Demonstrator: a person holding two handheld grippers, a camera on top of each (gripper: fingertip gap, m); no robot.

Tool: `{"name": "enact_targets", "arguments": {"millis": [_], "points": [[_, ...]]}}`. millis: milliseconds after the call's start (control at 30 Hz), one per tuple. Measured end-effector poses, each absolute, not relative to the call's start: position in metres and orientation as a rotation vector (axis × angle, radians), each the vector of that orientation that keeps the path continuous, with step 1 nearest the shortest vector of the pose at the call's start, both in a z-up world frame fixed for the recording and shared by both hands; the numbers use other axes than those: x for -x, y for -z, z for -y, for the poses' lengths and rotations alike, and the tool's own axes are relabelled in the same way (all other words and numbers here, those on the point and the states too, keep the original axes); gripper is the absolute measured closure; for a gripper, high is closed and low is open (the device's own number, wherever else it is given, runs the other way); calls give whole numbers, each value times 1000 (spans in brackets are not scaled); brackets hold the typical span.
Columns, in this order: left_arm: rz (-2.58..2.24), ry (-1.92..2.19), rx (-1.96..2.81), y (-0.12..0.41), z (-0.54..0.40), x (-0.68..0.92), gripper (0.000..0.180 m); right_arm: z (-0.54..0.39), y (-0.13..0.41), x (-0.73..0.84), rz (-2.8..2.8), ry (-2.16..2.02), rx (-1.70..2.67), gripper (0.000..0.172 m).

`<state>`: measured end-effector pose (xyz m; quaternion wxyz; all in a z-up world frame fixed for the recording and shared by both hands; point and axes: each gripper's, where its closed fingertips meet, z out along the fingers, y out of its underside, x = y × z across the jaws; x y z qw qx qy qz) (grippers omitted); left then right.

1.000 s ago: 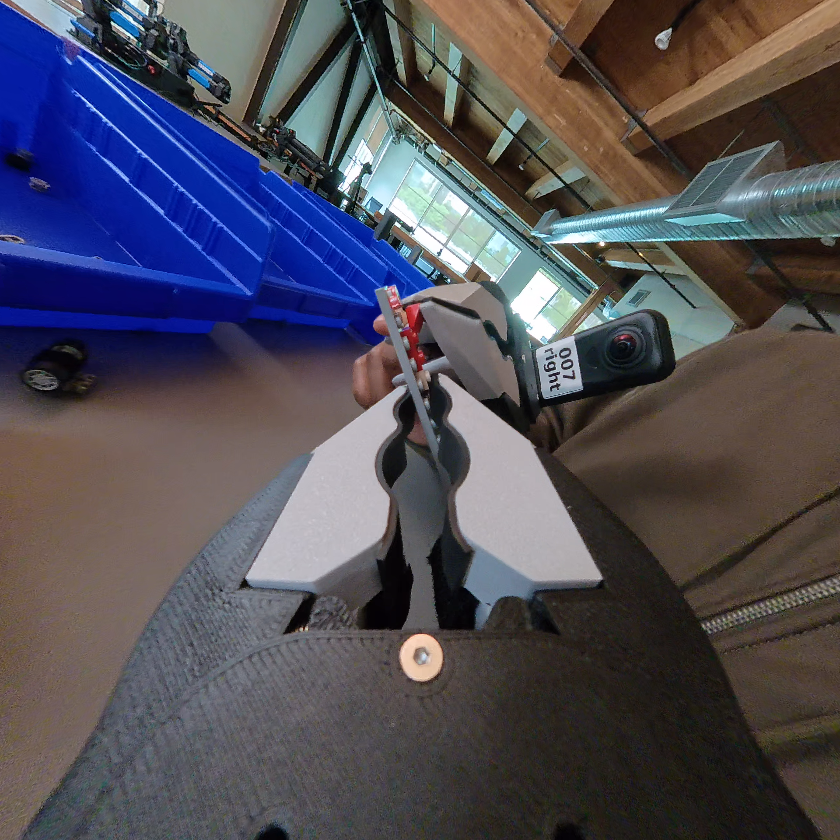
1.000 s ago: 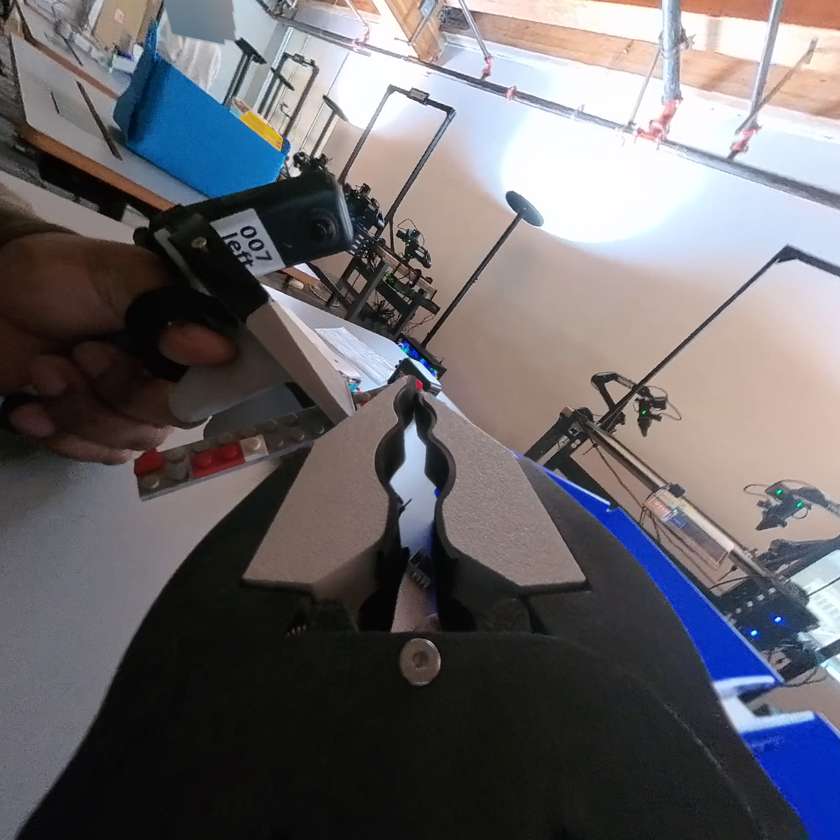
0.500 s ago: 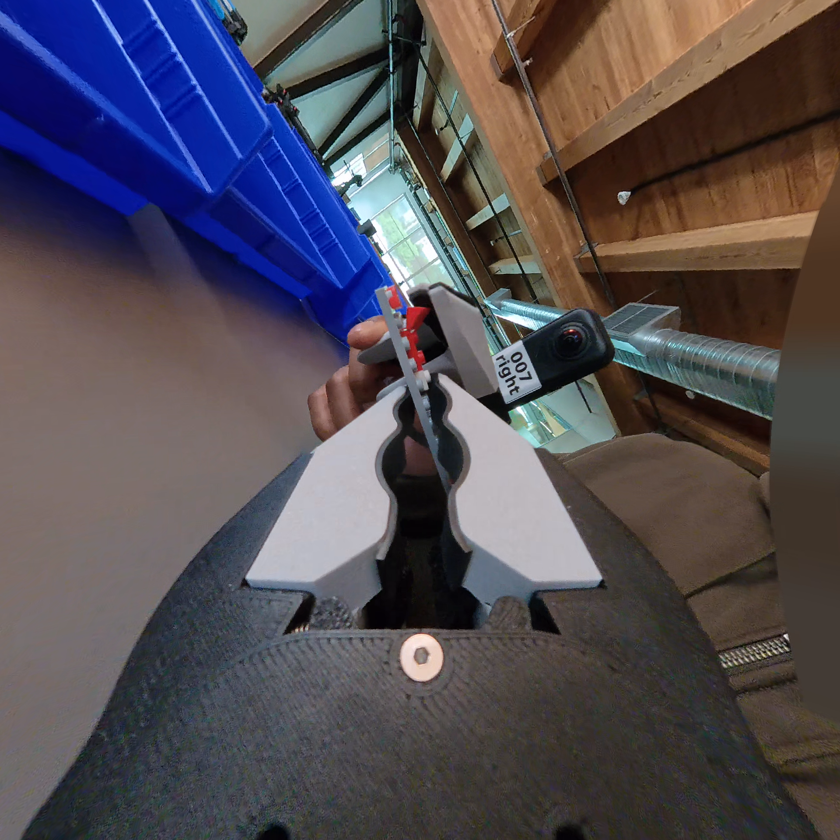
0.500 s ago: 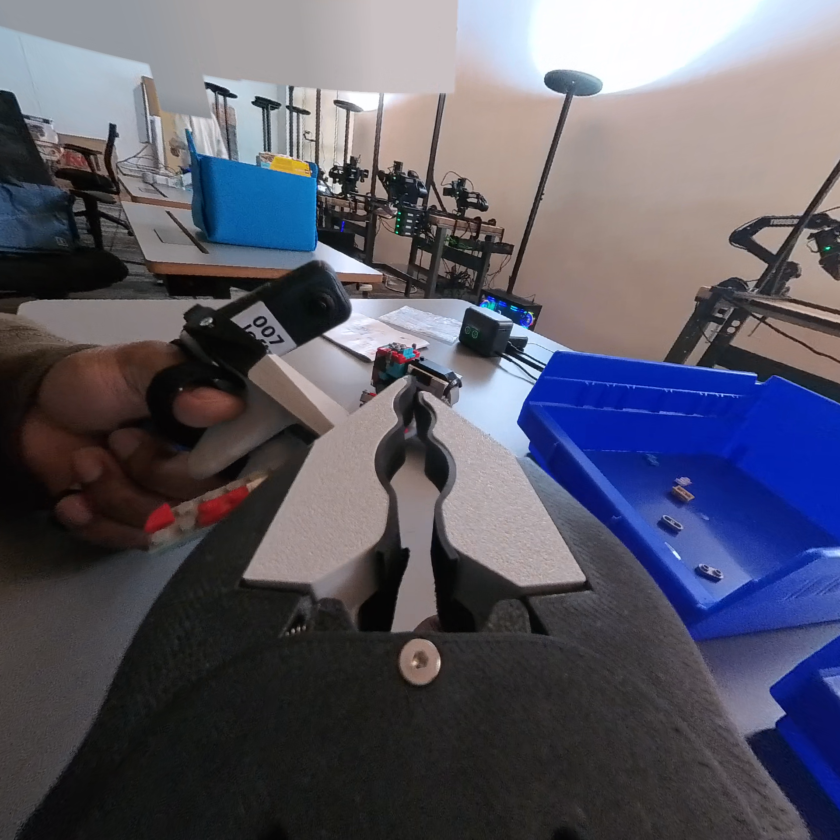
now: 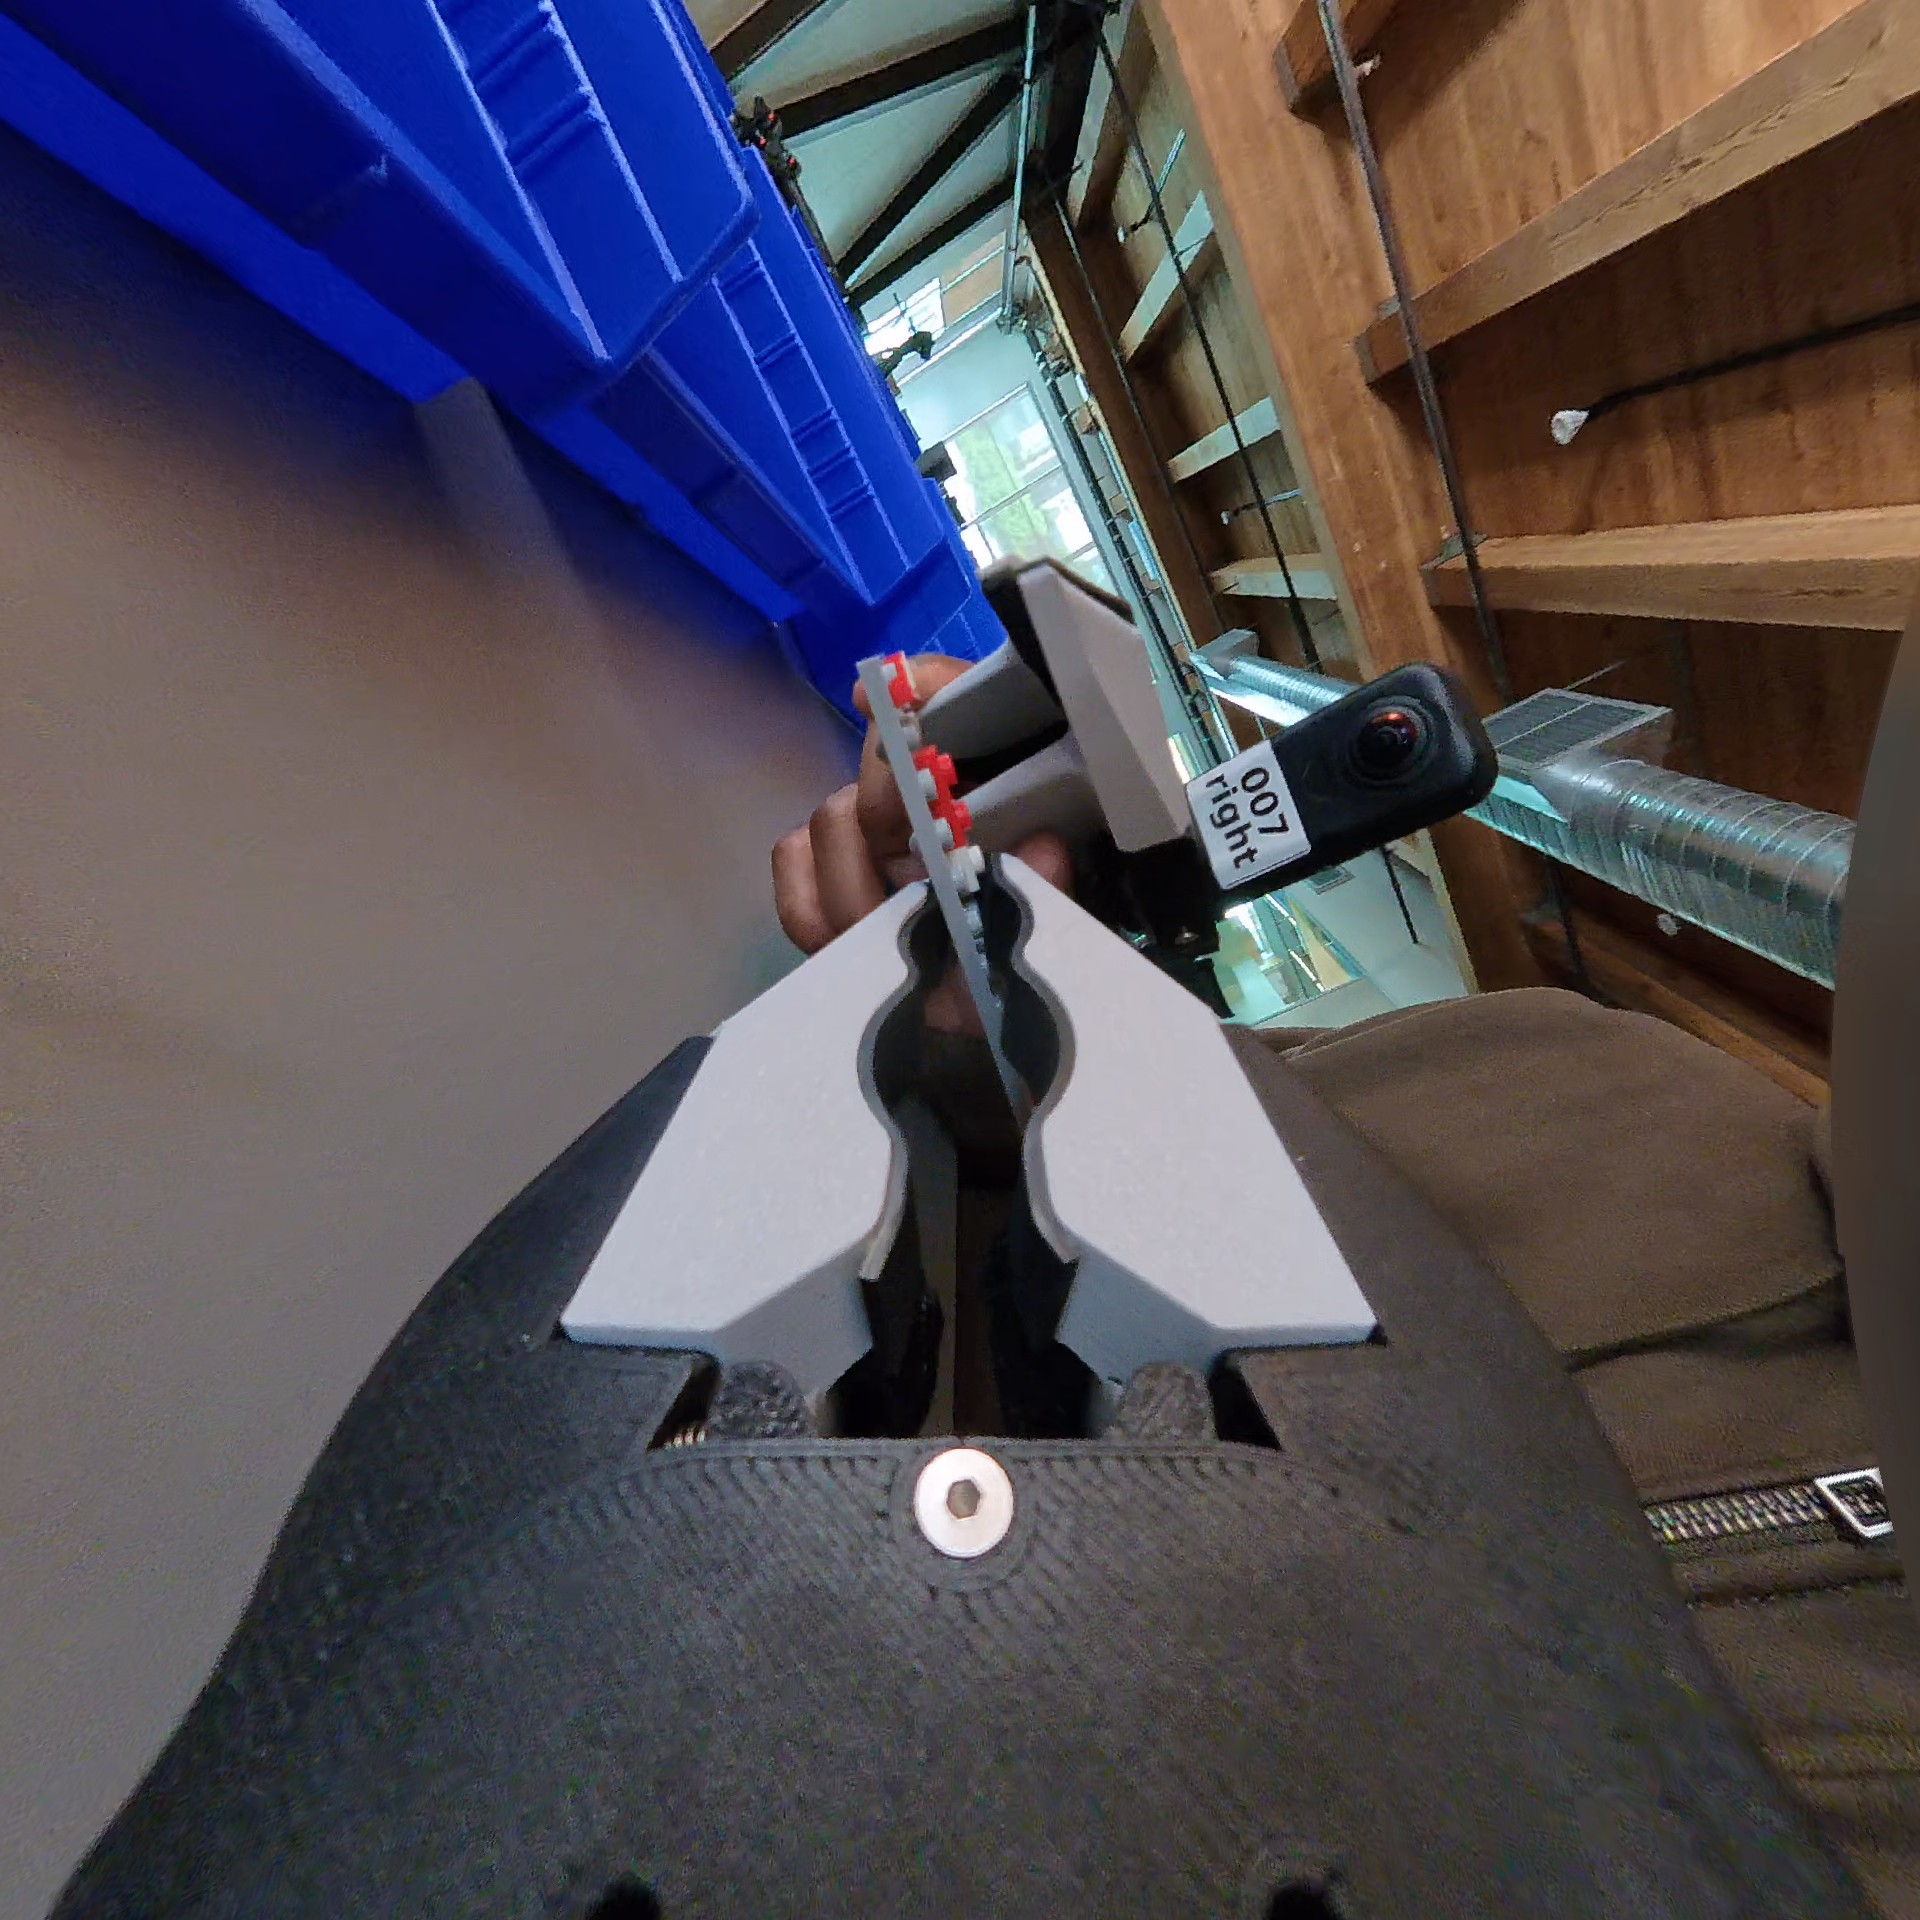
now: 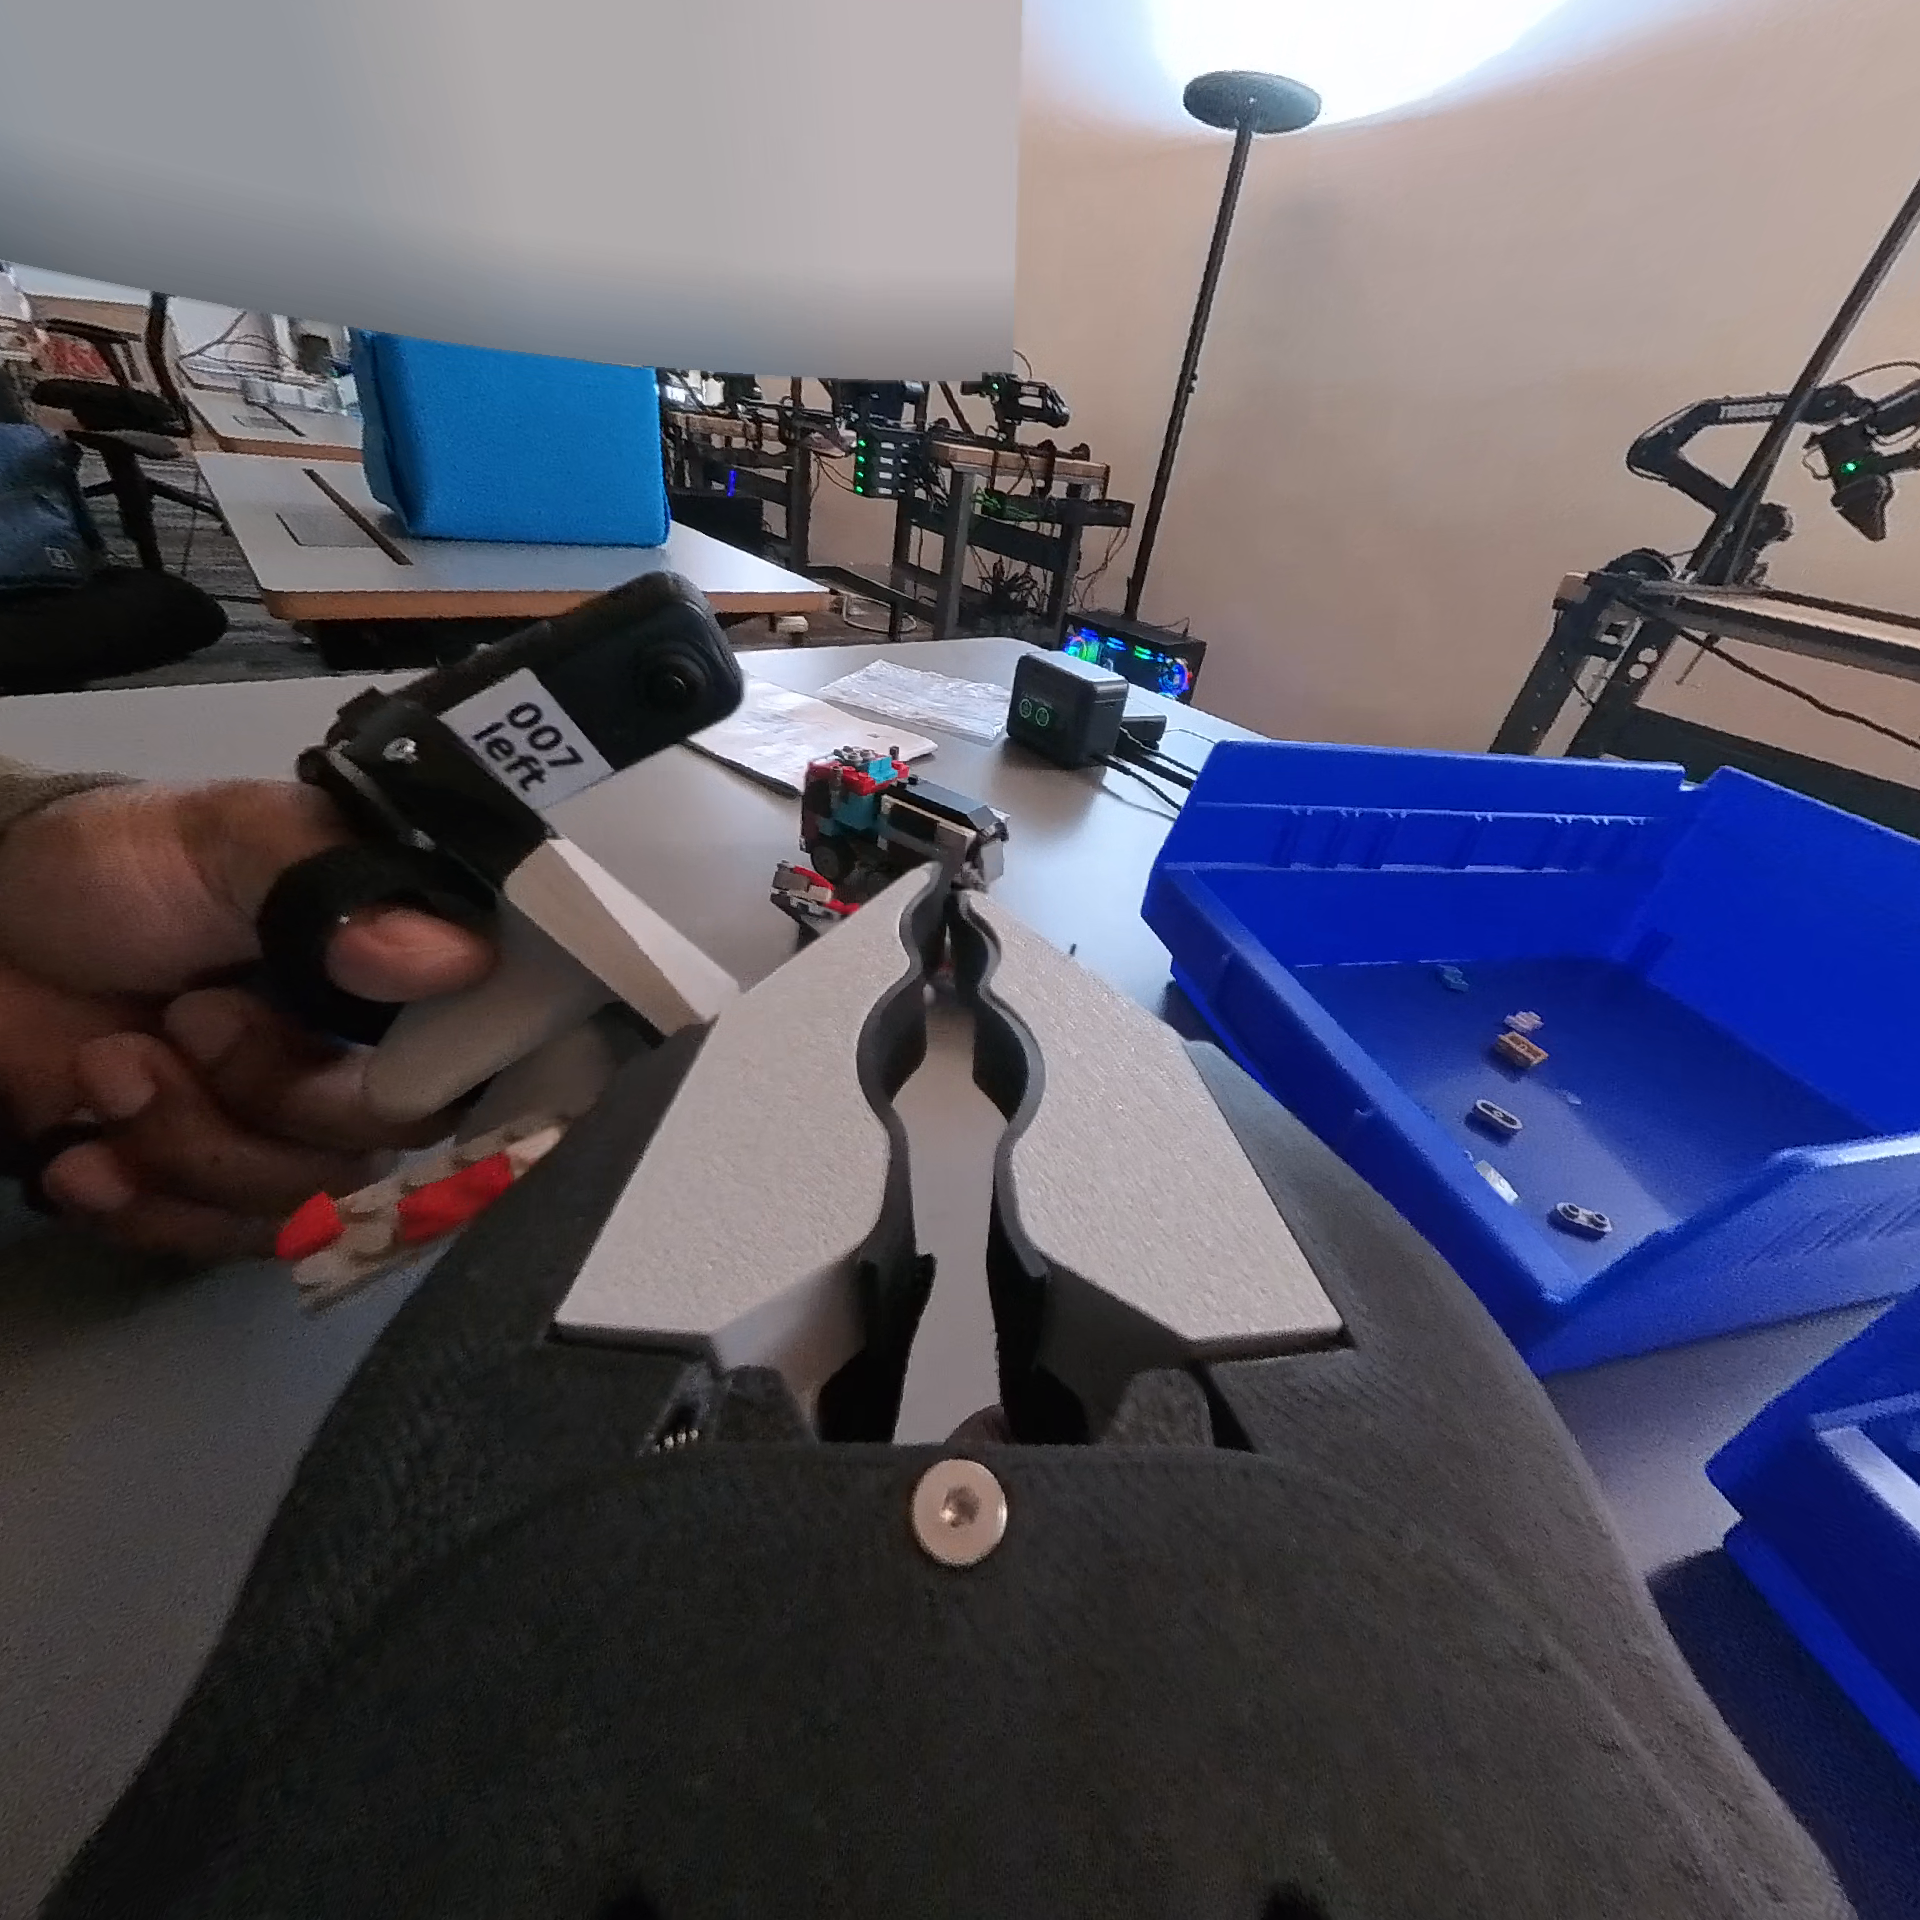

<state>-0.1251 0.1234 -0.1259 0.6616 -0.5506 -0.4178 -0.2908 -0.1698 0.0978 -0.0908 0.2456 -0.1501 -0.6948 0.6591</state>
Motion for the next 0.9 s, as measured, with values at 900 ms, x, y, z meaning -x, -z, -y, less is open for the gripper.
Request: {"name": "enact_targets", "arguments": {"millis": [900], "points": [[925, 229, 1071, 75, 44, 230, 173, 20, 206, 197, 2713, -1144, 257, 150]]}}
